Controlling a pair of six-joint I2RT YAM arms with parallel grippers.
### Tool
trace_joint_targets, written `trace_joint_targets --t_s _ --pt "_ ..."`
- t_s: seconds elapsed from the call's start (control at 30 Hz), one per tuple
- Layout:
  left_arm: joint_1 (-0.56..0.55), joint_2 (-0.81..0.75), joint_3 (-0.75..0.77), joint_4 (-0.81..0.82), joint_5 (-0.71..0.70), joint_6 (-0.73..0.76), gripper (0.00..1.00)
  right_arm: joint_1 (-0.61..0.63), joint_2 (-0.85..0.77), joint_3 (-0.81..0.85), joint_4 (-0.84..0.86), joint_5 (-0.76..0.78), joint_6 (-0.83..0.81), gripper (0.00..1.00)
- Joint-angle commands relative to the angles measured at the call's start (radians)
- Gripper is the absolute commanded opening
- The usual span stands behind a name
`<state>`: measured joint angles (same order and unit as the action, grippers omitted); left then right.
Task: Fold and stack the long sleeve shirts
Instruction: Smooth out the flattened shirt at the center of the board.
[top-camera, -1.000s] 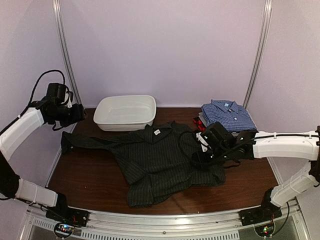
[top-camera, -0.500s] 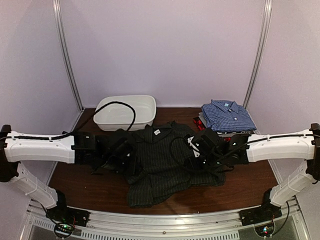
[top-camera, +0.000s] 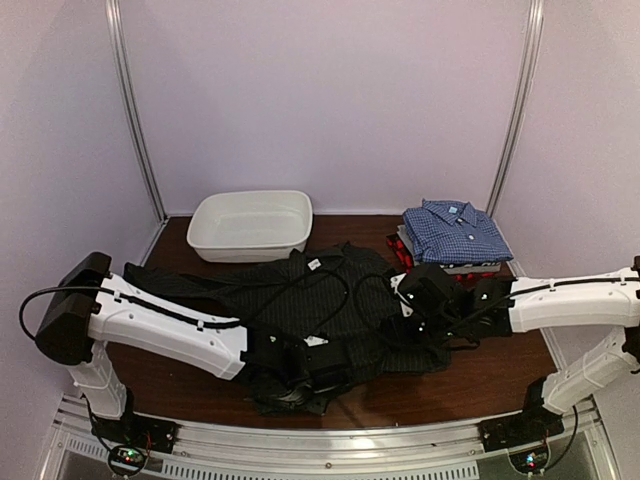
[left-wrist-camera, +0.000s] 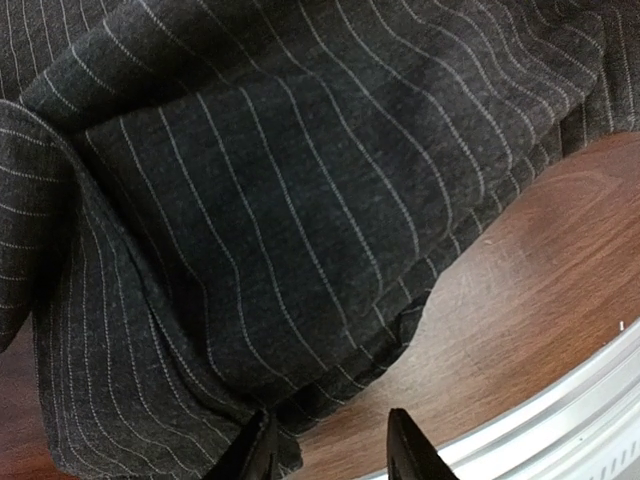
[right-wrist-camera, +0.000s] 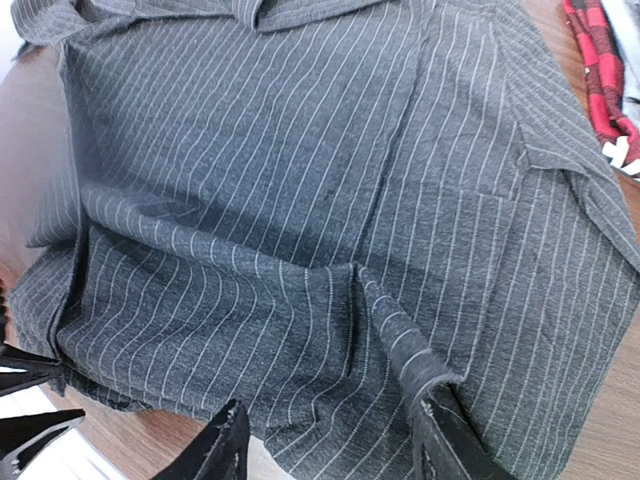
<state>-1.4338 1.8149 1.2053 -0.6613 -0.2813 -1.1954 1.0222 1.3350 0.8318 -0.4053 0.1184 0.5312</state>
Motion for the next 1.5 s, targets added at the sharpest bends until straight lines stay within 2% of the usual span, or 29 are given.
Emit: trace_joint_targets --t_s 0.0,0.23,0.67,0.73,0.87,0.93,1.1,1.27,1.43,1.47 --pt "-0.019 0.026 0.024 -0.051 -0.044 -0.034 0.39 -0.003 -0.077 -0.047 0.046 0.043 0.033 0.56" --pt "-0.046 0.034 0.026 -0.135 -0.098 -0.059 0.37 -0.001 -0.118 -0.08 0.068 0.041 0.066 0.57" --pt "-0.053 0.079 0.012 -0.135 -0.142 -0.096 0.36 0.018 -0.09 -0.085 0.093 0.007 0.074 0.58" --pt "-0.054 0.078 0.003 -0.137 -0.152 -0.111 0.28 0.026 -0.084 -0.086 0.096 0.007 0.076 0.58" --pt "-0.054 0.059 -0.01 -0.156 -0.163 -0.145 0.04 0.042 -0.082 -0.087 0.097 0.006 0.082 0.59" --pt "-0.054 0.036 -0.014 -0.178 -0.168 -0.165 0.0 0.046 -0.082 -0.09 0.1 0.004 0.081 0.59" --pt "-0.053 -0.087 -0.084 -0.233 -0.179 -0.232 0.0 0.059 -0.062 -0.095 0.111 0.004 0.077 0.61" --pt "-0.056 -0.148 -0.115 -0.153 -0.137 -0.154 0.0 0.126 -0.032 -0.057 0.108 0.004 0.085 0.62" --pt "-0.045 -0.114 -0.048 -0.1 -0.126 -0.122 0.25 0.173 0.011 -0.04 0.188 -0.073 0.09 0.61" --pt "-0.034 -0.107 -0.04 -0.086 -0.123 -0.113 0.26 0.174 0.026 -0.04 0.207 -0.091 0.09 0.59"
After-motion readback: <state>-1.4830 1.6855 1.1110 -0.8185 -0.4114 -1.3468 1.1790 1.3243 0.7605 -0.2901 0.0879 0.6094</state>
